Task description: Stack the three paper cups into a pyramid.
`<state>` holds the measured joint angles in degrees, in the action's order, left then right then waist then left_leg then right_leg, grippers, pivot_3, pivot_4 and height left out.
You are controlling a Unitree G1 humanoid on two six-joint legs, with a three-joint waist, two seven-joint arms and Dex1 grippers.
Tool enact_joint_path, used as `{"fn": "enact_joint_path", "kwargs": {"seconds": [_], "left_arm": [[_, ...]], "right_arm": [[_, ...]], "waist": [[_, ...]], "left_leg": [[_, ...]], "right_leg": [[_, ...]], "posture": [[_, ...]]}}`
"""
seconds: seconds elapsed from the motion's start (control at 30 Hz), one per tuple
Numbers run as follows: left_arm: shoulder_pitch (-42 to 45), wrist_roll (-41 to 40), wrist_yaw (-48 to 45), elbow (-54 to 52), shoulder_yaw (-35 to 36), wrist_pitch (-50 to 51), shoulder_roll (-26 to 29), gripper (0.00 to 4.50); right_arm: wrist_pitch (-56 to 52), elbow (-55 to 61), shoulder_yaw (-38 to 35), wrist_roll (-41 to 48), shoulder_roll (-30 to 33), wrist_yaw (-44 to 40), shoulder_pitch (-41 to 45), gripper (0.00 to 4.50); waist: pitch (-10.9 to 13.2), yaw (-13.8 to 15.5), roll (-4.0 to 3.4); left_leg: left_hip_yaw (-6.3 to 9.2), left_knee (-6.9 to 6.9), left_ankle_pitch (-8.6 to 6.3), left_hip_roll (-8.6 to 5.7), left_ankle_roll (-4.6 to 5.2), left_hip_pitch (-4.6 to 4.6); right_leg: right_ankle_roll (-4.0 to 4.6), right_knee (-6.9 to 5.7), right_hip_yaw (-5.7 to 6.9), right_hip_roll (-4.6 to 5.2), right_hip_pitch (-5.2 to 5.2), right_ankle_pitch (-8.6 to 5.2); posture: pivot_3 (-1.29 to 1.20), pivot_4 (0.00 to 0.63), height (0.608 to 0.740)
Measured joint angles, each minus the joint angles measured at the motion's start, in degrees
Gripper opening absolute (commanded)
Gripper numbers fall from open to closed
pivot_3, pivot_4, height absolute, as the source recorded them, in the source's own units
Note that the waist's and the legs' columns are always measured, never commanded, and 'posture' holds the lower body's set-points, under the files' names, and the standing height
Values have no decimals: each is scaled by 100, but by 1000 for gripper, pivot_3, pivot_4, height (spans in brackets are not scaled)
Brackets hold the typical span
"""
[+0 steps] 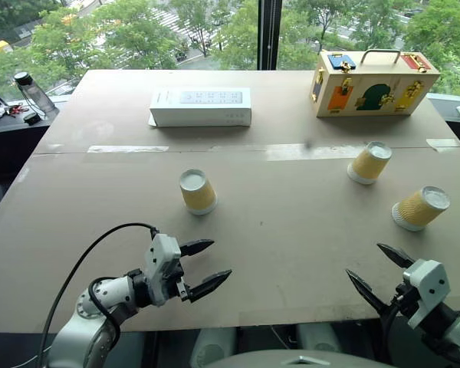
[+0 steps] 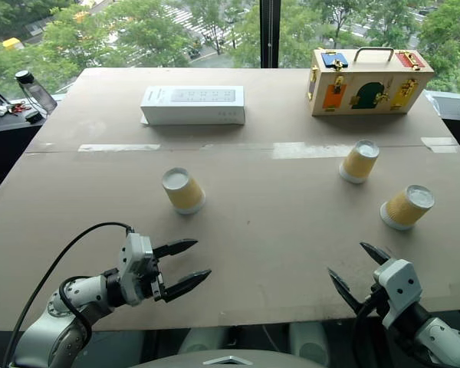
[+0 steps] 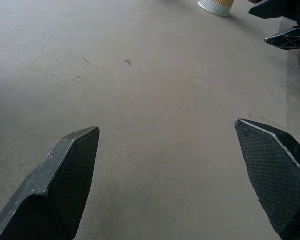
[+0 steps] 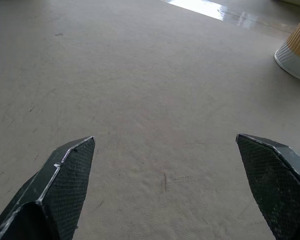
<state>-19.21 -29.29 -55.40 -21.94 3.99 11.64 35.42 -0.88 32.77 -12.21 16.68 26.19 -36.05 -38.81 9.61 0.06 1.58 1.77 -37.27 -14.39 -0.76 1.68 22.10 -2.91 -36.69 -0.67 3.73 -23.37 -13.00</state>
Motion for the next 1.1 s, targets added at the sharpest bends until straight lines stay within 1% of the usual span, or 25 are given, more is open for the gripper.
{"fn": "enact_joint_path", "kwargs": {"seconds": [0.1, 0.17, 0.23, 0.37, 0.43, 0.5, 0.63, 0.67, 0.77, 0.97, 1.1], "left_arm": [[-1, -22, -17, -14, 1, 44, 22, 4449], [86, -179, 89, -129, 18, 235, 8, 4449], [138, -362, 247, -435, 158, 316, -32, 4449], [-96, -554, 583, -626, 555, 420, -162, 4449], [-196, -645, 947, -589, 877, 528, -360, 4449], [-101, -703, 1201, -572, 1113, 648, -373, 4449], [24, -793, 1228, -568, 1310, 750, -257, 4449], [74, -773, 1191, -523, 1298, 729, -251, 4449], [584, -737, 1265, -195, 1285, 712, -315, 4449], [1492, -578, 1474, 373, 1245, 815, -314, 4449], [2172, -359, 1409, 843, 940, 877, -261, 4449]], "right_arm": [[-21, 35, 19, -48, -97, 112, 77, 4500], [-148, 128, 141, -93, -229, 351, 442, 4500], [-261, 350, 298, -79, -224, 415, 753, 4500], [-319, 541, 521, 94, -131, 231, 872, 4500], [-400, 541, 708, 344, 139, -117, 1157, 4500], [-409, 530, 821, 456, 332, -391, 1558, 4500], [-534, 424, 887, 533, 333, -341, 1978, 4500], [-524, 380, 868, 525, 307, -307, 1985, 4500], [-502, 164, 650, 448, 312, -228, 1824, 4500], [-405, 233, 537, 494, 301, -281, 1508, 4500], [-158, 395, 528, 477, 279, -351, 1290, 4500]], "waist": [[0, 2, 1], [1, -7, 1], [-1, -8, -2], [-3, 27, -6], [-1, 22, -4], [0, 43, 1], [-4, 92, 7], [-3, 97, 6], [-3, 142, 3], [-4, 62, 2], [-3, 89, 2]], "left_leg": [[1, 0, 0, 1, 0, 0], [1, -1, 0, 2, 0, -1], [1, -4, 0, 2, 0, -1], [2, 5, -1, 1, 1, 7], [0, 1, -1, 0, 1, 12], [2, -6, -1, 0, 2, 10], [7, -8, -1, -2, 2, -2], [7, -7, -1, -5, 2, 0], [11, -9, -1, -10, 2, 12], [8, -7, -1, -6, 2, 6], [12, -8, 0, -7, 2, 6]], "right_leg": [[0, 0, 1, -1, 0, 0], [0, -1, 2, 0, 0, 0], [0, -1, 6, 5, 1, 1], [5, 2, 13, 4, -7, 3], [17, 4, 12, 2, -9, 11], [0, 3, 18, -3, -7, 2], [1, 2, 48, -5, 3, 2], [1, 2, 49, -6, 3, 2], [24, 2, 57, -18, 2, 16], [24, 1, 51, -25, 2, 17], [24, -2, 55, -29, 3, 17]], "posture": [[0, 150, 740], [0, 150, 740], [0, 150, 740], [0, 150, 740], [0, 150, 740], [0, 150, 740], [0, 150, 740], [0, 150, 740], [0, 150, 740], [0, 150, 740], [0, 150, 740]]}}
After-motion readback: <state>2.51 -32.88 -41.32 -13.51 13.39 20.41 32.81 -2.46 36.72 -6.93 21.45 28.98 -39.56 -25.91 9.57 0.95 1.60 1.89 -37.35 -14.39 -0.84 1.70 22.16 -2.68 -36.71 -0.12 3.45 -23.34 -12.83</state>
